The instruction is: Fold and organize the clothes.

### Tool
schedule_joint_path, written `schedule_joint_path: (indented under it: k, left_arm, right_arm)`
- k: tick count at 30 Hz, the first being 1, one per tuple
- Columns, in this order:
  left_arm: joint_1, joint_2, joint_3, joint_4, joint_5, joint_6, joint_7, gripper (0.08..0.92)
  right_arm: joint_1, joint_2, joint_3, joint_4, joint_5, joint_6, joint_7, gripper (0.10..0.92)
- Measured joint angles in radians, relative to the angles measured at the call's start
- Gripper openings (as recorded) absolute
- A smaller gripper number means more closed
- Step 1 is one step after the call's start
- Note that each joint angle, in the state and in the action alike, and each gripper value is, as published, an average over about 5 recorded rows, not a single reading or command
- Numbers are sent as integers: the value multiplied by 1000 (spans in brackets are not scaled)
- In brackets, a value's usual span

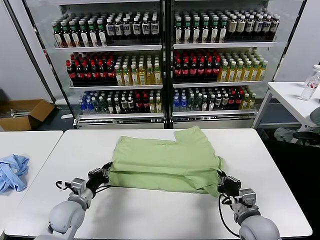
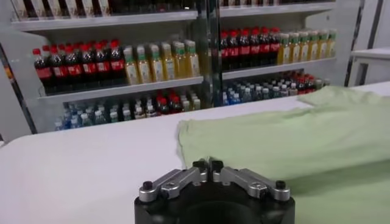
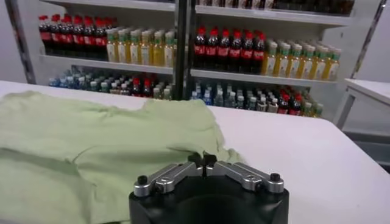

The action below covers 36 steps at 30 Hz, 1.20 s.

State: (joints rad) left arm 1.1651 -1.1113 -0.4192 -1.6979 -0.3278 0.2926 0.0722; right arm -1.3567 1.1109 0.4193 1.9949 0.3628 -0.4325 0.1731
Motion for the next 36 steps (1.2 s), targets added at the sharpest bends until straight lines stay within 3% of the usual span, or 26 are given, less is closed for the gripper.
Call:
schedule_joint_path:
  k: [6, 18, 20, 23, 36]
  left_arm:
    - [5, 12, -6, -3, 0, -13, -9, 428]
    - [155, 31, -39, -166, -61, 95, -50, 755]
    - [167, 30, -40, -181, -66, 115, -59, 795]
    - [181, 33, -43, -199, -68, 142, -71, 771]
    - [194, 35, -39, -211, -94, 199, -94, 391]
  right_arm:
    - [-61, -9, 29, 42, -5, 12, -2, 490]
    - [-170, 14, 29, 67, -18, 42, 32, 805]
    - [-174, 17, 27, 65, -15, 46, 34, 798]
    - [-179, 25, 22, 64, -7, 53, 33, 735]
    - [-177, 47, 8, 40, 12, 66, 34, 363]
